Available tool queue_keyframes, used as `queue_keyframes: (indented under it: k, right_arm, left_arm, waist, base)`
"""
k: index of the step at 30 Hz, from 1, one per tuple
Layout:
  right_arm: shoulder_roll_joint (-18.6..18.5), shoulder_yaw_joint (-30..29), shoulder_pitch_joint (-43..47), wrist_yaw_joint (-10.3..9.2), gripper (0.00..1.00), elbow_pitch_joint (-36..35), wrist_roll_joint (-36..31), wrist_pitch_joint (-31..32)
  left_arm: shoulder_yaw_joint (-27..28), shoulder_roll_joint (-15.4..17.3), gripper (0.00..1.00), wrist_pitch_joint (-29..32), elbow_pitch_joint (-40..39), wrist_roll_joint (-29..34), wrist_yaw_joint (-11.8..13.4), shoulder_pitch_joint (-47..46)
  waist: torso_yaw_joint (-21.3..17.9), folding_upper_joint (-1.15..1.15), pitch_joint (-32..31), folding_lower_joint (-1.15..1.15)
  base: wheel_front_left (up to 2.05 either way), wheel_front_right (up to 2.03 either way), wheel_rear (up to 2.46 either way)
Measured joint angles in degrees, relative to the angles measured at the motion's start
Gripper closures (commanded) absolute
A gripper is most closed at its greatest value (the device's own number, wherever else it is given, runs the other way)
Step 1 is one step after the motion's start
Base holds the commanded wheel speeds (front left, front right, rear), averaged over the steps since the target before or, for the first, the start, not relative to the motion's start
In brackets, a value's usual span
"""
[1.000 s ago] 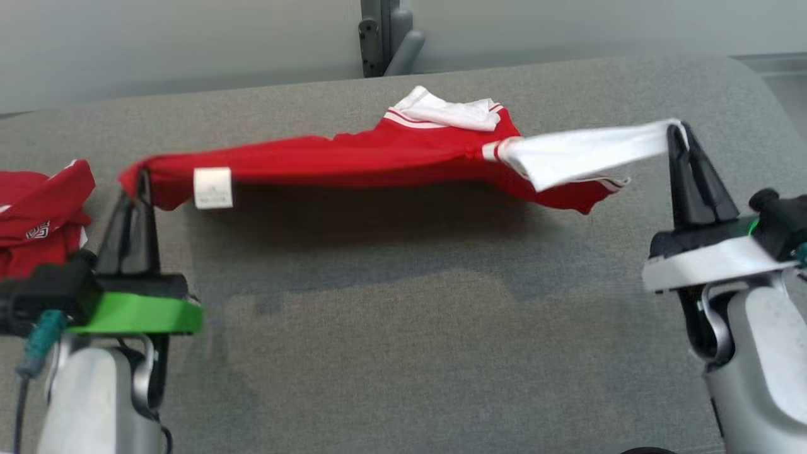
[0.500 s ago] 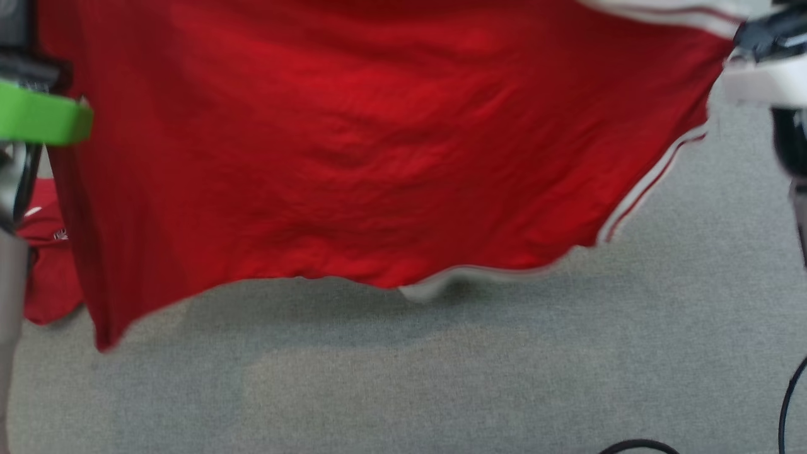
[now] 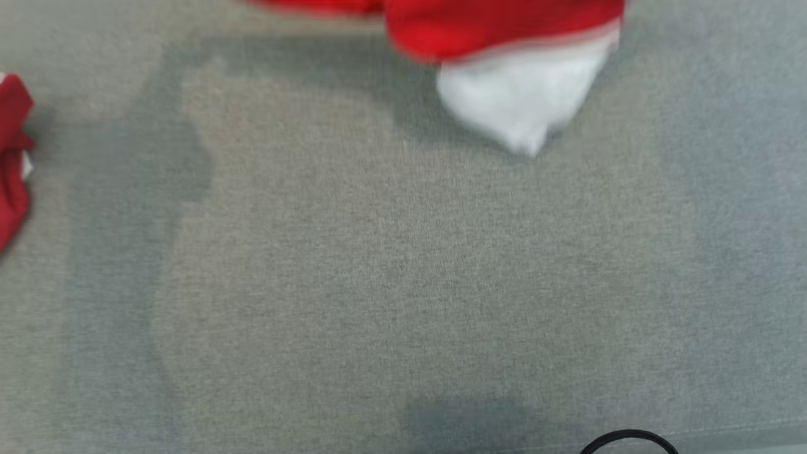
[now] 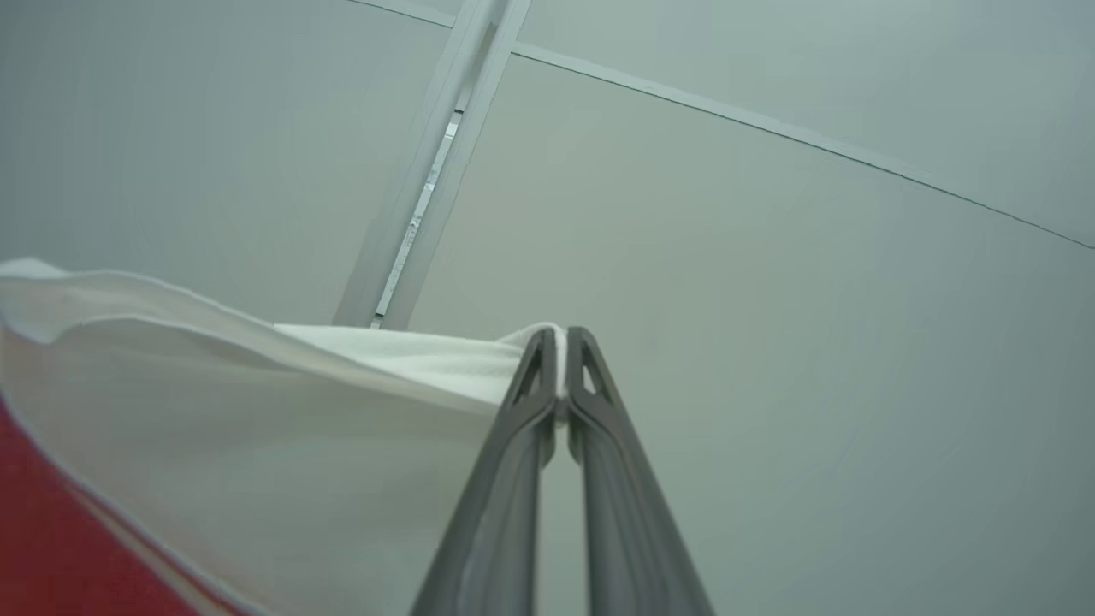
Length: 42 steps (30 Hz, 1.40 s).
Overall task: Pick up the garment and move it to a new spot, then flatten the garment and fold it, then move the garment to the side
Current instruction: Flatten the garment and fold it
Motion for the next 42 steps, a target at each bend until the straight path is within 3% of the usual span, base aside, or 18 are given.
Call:
queue_keyframes:
  k: [5, 10, 16, 22, 31, 42]
  right_arm:
    - [2.0, -4.1, -9.4, 0.01, 1.00, 3.1, -6.0, -1.7]
    - [2.7, -1.2, -8.2, 0.00, 1.00, 0.4, -6.0, -1.9]
    - [1.1, 2.4, 10.0, 0.00, 1.00, -8.5, 1.3, -1.9]
    - [1.7, 2.9, 36.6, 0.01, 1.00, -15.4, 6.5, -1.9]
    - [6.4, 0.4, 64.2, 0.01, 1.00, -13.9, 8.8, -1.9]
    - [8.3, 1.7, 80.2, 0.01, 1.00, -8.5, 8.9, -1.9]
  left_arm:
    - [-1.5, 0.0, 1.00, -0.7, 2.0, 1.6, 0.0, -8.5]
    - [-0.2, 1.0, 1.00, -0.8, -0.3, 0.8, 0.0, -6.8]
    - [2.7, 0.4, 1.00, -0.8, -0.8, -2.3, 0.0, 8.9]
    - [8.4, -4.2, 1.00, -0.8, -0.9, -5.5, 0.5, 30.2]
    - [15.5, -13.5, 1.00, -0.8, -0.6, -5.7, 0.4, 54.2]
    - [21.5, -20.6, 1.00, -0.8, -2.1, -2.9, 0.1, 72.4]
  waist:
    - [-1.1, 0.00, 6.1, 0.00]
    - [-3.0, 0.00, 10.2, -0.01]
    - [-5.8, 0.01, 11.6, -0.01]
    - [-6.6, -0.01, 9.5, -0.02]
    - [-6.5, -0.03, 1.6, -0.02]
    - [-5.9, -0.04, -9.6, -0.03]
  base:
    - [0.00, 0.00, 0.00]
    - [0.00, 0.00, 0.00]
    - [0.00, 0.00, 0.00]
    - [0.00, 0.00, 0.00]
    - [0.00, 0.00, 0.00]
    - [0.00, 0.00, 0.00]
